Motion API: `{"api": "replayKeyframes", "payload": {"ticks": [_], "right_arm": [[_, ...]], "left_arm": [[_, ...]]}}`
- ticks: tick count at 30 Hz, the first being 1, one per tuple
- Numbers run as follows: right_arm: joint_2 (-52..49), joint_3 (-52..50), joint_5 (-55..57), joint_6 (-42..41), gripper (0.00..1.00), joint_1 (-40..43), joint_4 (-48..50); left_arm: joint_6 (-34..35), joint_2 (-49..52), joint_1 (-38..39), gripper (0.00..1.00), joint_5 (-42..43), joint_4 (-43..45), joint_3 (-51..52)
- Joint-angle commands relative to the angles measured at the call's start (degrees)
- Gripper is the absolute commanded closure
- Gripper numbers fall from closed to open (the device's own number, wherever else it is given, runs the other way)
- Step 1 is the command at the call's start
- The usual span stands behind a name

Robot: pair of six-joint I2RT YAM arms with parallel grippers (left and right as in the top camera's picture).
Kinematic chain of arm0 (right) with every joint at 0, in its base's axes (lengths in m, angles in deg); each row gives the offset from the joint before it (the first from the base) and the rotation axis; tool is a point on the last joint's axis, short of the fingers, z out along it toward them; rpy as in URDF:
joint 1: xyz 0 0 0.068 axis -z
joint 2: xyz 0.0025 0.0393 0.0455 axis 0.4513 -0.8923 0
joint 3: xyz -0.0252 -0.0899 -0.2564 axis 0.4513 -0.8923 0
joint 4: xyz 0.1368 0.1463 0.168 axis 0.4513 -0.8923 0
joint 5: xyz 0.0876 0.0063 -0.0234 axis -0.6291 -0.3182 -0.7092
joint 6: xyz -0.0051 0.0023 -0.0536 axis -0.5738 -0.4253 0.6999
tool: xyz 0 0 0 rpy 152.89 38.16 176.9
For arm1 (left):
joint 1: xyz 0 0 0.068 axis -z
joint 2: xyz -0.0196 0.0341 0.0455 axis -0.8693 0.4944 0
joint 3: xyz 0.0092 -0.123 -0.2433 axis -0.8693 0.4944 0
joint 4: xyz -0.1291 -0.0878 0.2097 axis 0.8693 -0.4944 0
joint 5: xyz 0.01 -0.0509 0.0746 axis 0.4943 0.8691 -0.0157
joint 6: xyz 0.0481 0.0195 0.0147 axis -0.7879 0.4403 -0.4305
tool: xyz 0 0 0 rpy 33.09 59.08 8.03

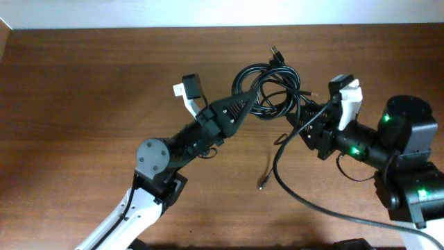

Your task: Untangle cables

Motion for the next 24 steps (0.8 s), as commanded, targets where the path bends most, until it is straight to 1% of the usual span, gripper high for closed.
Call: {"api": "replayKeyframes", "payload": {"ticks": [1,4,5,7,8,10,11,12,14,16,18,19,21,24], "right_arm": [[-2.64,0.66,-0.28,-1.62,0.65,0.0,0.79],[-3.26,0.66,9.79,-7.17,0.65,0.02,2.69],[-3.26,0.66,11.43,-9.2,0.65,0.02,3.65],[-3.26,0.66,11.37,-11.15,0.65,0.0,5.31],[-3.26,0.66,11.39,-11.96,0.66,0.0,5.66],[-3.23,0.66,11.39,-11.96,0.66,0.0,5.62],[-3.23,0.66,11.37,-12.15,0.66,0.0,5.49],[-3.23,0.66,11.47,-12.15,0.66,0.02,5.55],[-3.23,0.66,13.49,-15.45,0.66,0.07,7.39],[-3.26,0.66,14.4,-18.6,0.66,0.07,11.23],[-3.3,0.66,15.96,-20.96,0.66,0.07,12.35],[-3.3,0.66,18.51,-22.47,0.66,0.07,12.76],[-3.3,0.66,21.57,-22.84,0.66,0.07,13.77],[-3.43,0.66,32.13,-23.1,0.66,0.07,12.76]], "left_arm": [[0.09,-0.48,2.08,1.0,0.79,0.7,-1.07],[0.11,-0.48,2.08,1.0,3.32,0.68,-1.07],[0.09,-0.48,2.08,1.0,3.54,0.68,-1.07],[-0.09,-0.48,2.05,1.0,3.48,-0.92,-1.07],[-0.33,-0.48,2.05,1.0,2.14,-3.43,-1.07],[-0.55,-0.48,2.01,1.0,-1.07,-3.67,-1.07],[-2.56,-0.48,1.77,1.0,-2.43,-3.58,-1.07],[-2.89,-0.48,1.53,1.0,-2.78,-3.61,-1.07],[-2.89,-0.48,1.31,1.0,-2.71,-3.63,-1.07],[-2.86,-0.48,1.31,1.0,-1.27,-4.04,-1.07],[-2.86,-0.48,1.33,1.0,0.07,-4.22,-1.07],[-2.86,-0.48,1.68,1.0,0.35,-4.28,-1.07],[-2.89,-0.48,2.93,1.0,0.31,-4.28,-1.07],[-2.86,-0.5,2.97,1.0,2.62,-4.22,-1.07]]}}
